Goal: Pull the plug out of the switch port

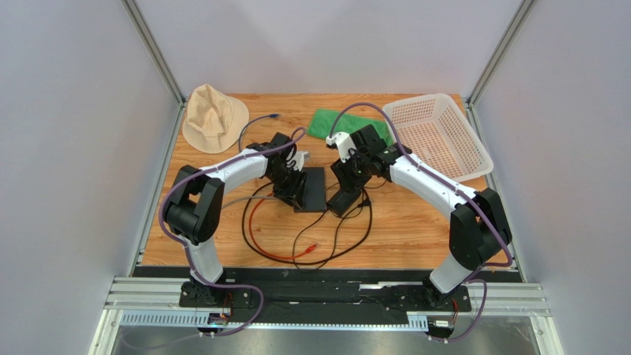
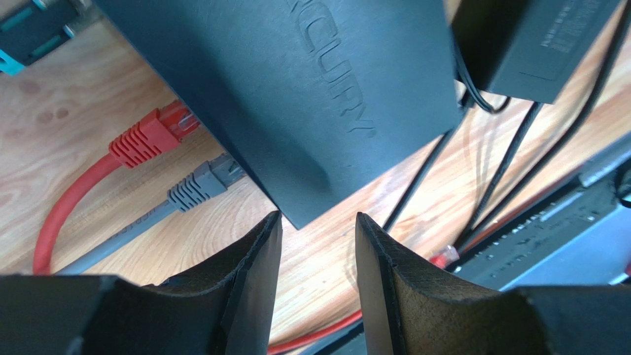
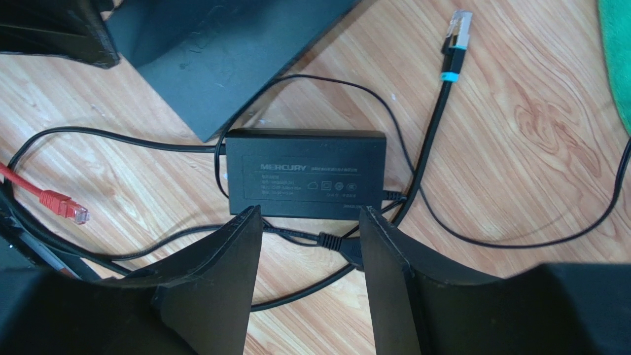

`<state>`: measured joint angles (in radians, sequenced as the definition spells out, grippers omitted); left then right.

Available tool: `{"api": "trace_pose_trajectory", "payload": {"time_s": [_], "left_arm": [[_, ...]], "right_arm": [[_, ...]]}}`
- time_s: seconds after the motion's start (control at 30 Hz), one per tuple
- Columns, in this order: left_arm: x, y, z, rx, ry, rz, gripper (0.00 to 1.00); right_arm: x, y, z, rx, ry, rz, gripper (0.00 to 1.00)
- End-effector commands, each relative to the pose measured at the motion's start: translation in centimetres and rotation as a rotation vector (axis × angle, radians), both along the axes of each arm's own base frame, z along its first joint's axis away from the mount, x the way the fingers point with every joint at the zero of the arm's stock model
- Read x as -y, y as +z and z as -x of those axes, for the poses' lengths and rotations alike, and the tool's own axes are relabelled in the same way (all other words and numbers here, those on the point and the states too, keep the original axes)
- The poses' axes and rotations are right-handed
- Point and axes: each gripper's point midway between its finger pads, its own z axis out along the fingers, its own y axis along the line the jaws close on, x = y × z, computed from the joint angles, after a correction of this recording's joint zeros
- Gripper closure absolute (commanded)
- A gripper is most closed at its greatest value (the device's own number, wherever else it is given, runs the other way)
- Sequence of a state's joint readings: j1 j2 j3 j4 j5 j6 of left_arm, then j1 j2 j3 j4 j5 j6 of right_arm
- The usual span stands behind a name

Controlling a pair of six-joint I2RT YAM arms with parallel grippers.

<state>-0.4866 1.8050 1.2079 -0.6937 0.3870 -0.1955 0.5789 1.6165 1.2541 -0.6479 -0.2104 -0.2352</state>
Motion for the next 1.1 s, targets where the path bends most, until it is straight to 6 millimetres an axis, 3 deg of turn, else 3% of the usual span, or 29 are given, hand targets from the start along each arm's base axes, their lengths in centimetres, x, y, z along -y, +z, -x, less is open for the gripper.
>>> {"api": "trace_pose_trajectory", "payload": {"time_s": [0.0,0.13,0.17,0.2,0.23,0.3,0.33,0.37,0.4,0.43,0.47,0.53,0.6,0.67,0.7,0.77,0.8,0.83,0.93,0.97,1.0,1.03,1.07], "left_arm": [[1.0,2.8,-1.0,0.024,-0.046,0.059,0.49],[1.2,7.7,-2.5,0.075,-0.055,0.204,0.46],[0.5,8.9,-3.4,0.099,-0.032,0.233,0.45],[0.4,9.8,-3.7,0.106,-0.03,0.262,0.44],[0.1,11.1,-4.9,0.145,-0.025,0.273,0.43],[-1.6,12.8,-7.3,0.201,0.02,0.269,0.42],[-2.2,12.7,-8.2,0.204,0.034,0.264,0.41],[-3.5,12.9,-9.4,0.215,0.07,0.265,0.4],[-4.0,13.7,-10.4,0.236,0.077,0.274,0.4],[-4.5,13.2,-11.2,0.231,0.078,0.272,0.39],[-5.5,13.3,-11.9,0.24,0.091,0.274,0.39],[-6.3,13.2,-13.0,0.257,0.068,0.275,0.38],[-7.1,14.0,-13.6,0.274,0.04,0.295,0.38],[-7.9,13.4,-14.4,0.267,0.016,0.288,0.38],[-7.8,14.6,-14.5,0.262,0.008,0.306,0.38],[-7.9,14.1,-15.1,0.218,-0.001,0.332,0.39],[-7.7,15.6,-15.0,0.216,-0.013,0.349,0.4],[-7.6,15.5,-15.2,0.212,-0.032,0.354,0.41],[-7.7,15.9,-15.3,0.256,-0.046,0.35,0.42],[-7.7,15.6,-15.4,0.271,-0.033,0.347,0.41],[-8.1,14.0,-16.1,0.278,0.017,0.32,0.41],[-8.2,14.2,-16.3,0.307,0.04,0.31,0.41],[-8.3,13.7,-16.6,0.317,0.054,0.303,0.4]], "right_arm": [[0.4,1.7,-2.3,0.032,-0.031,-0.026,0.44],[0.3,1.6,-3.0,0.008,0.015,-0.008,0.39],[0.1,1.6,-3.1,0.001,0.026,-0.016,0.39],[-0.4,2.5,-3.8,0.014,0.035,-0.029,0.39],[-0.9,1.6,-4.1,-0.017,0.042,-0.024,0.39],[-2.3,2.8,-5.0,-0.029,0.059,-0.064,0.41],[-2.9,3.0,-5.4,-0.04,0.057,-0.082,0.41],[-3.6,1.9,-5.6,-0.085,0.067,-0.092,0.44],[-4.2,1.9,-5.8,-0.099,0.071,-0.106,0.46],[-4.9,3.0,-6.7,-0.081,0.07,-0.136,0.47],[-5.7,2.2,-6.8,-0.119,0.067,-0.157,0.5],[-6.7,2.5,-7.8,-0.11,0.063,-0.194,0.54],[-7.7,2.0,-8.0,-0.146,0.061,-0.228,0.65],[-8.4,2.2,-8.3,-0.151,0.069,-0.247,0.84],[-8.6,1.5,-8.2,-0.166,0.076,-0.236,0.89],[-8.9,2.2,-8.5,-0.134,0.115,-0.219,1.0],[-8.8,2.1,-8.0,-0.12,0.163,-0.175,1.0],[-8.7,1.8,-8.3,-0.11,0.174,-0.141,1.0],[-7.9,3.0,-11.2,-0.018,0.047,-0.074,1.0],[-7.6,3.0,-12.1,0.007,-0.004,-0.058,1.0],[-8.2,2.9,-12.5,0.007,-0.011,-0.08,1.0],[-8.6,2.5,-12.3,-0.018,0.003,-0.096,1.0],[-9.8,0.7,-11.4,-0.099,0.046,-0.128,1.0]]}}
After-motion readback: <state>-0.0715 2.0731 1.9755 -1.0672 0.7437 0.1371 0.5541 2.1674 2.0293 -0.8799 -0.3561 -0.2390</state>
